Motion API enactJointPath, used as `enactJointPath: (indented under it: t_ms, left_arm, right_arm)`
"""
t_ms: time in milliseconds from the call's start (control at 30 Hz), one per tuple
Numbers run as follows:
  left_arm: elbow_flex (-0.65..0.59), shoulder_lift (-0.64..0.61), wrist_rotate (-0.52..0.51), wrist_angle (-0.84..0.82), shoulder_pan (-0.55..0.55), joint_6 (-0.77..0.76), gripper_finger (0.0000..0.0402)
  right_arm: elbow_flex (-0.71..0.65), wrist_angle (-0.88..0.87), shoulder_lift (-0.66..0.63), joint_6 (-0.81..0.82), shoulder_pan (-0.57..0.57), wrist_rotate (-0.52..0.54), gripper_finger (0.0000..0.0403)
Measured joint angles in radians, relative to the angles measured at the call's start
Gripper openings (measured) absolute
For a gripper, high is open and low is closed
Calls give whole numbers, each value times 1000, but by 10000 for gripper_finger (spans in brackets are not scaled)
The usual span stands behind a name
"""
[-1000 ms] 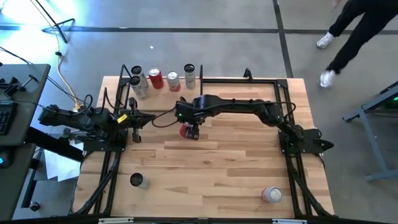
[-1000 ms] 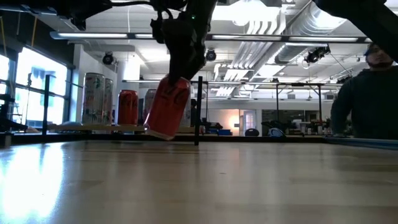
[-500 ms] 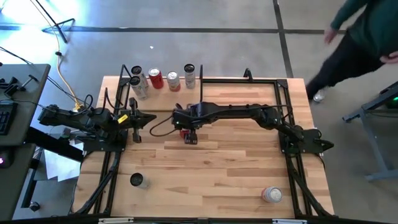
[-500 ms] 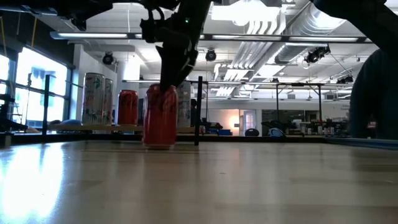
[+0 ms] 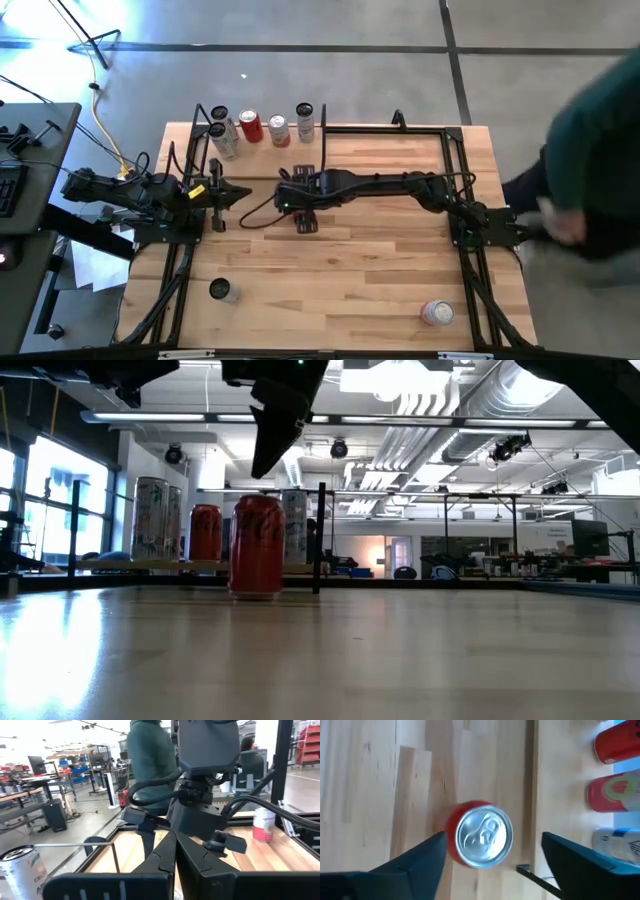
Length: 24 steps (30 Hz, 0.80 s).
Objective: Place canned beverage on shelf
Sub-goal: Put the red-black soda can on the shelf aligned with the other red-black soda can
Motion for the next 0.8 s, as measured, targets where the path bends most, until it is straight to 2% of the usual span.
enactJointPath:
  t_ms: [167, 367, 400, 500, 600, 800]
  left_arm:
    - [0, 0, 3, -21, 0, -1, 0]
    - [0, 0, 11, -59, 0, -9, 1]
    - [0, 2, 13, -59, 0, -9, 1]
    - [0, 16, 13, -59, 0, -9, 1]
    - [0, 29, 6, -57, 0, -17, 1]
    - [0, 66, 2, -47, 0, -16, 1]
  right_arm:
    - [0, -9, -3, -36, 22, 7, 209]
    - [0, -16, -3, -48, 69, -44, 33]
    - [0, -15, -3, -50, 79, -44, 17]
    - [-1, -7, -3, -45, 100, -46, 21]
    - [-65, 101, -13, -46, 112, -46, 16]
    - [-345, 437, -72, -51, 121, -106, 4]
